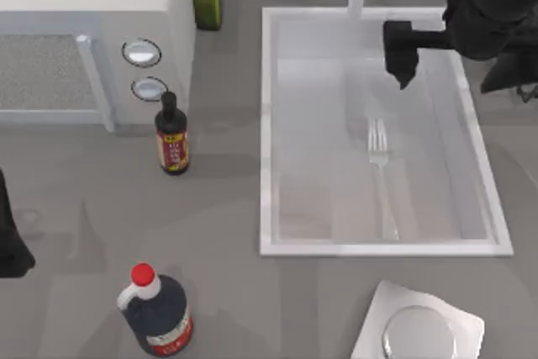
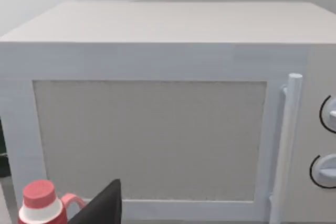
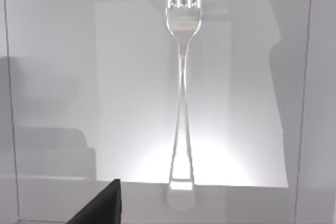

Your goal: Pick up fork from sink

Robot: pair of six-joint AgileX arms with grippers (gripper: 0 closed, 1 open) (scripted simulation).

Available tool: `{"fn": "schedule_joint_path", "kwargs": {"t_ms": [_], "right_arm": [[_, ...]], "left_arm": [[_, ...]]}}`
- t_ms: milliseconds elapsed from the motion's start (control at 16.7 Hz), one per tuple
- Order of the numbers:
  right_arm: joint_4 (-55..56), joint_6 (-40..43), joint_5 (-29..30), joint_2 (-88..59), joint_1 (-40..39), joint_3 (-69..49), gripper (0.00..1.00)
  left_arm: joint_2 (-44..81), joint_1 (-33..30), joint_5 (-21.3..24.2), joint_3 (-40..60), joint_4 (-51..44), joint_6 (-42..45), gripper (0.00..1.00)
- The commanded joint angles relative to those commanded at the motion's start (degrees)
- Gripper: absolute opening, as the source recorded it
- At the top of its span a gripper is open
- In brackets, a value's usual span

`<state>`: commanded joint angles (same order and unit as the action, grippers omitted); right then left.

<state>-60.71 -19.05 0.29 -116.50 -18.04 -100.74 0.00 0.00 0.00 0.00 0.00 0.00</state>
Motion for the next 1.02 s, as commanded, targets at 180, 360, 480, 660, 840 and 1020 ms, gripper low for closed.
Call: {"fn": "schedule_joint_path", "kwargs": {"t_ms": [180,360,480,660,840,1020], "right_arm": [[-6.0,-1.9,0.0,-11.5,-1.8,-10.1,1.00],[-9.8,-3.1,0.0,-18.9,-2.9,-16.6,1.00],[-10.9,-3.4,0.0,-21.0,-3.2,-18.4,1.00],[-11.0,-3.5,0.0,-21.1,-3.2,-18.5,1.00],[-10.7,-3.4,0.0,-21.1,-2.9,-18.3,1.00],[-6.7,-3.4,0.0,-23.0,-3.0,-16.0,1.00]], "left_arm": [[0.0,0.0,0.0,0.0,0.0,0.0,1.00],[0.0,0.0,0.0,0.0,0.0,0.0,1.00],[0.0,0.0,0.0,0.0,0.0,0.0,1.00],[0.0,0.0,0.0,0.0,0.0,0.0,1.00],[0.0,0.0,0.0,0.0,0.0,0.0,1.00],[0.0,0.0,0.0,0.0,0.0,0.0,1.00]]}}
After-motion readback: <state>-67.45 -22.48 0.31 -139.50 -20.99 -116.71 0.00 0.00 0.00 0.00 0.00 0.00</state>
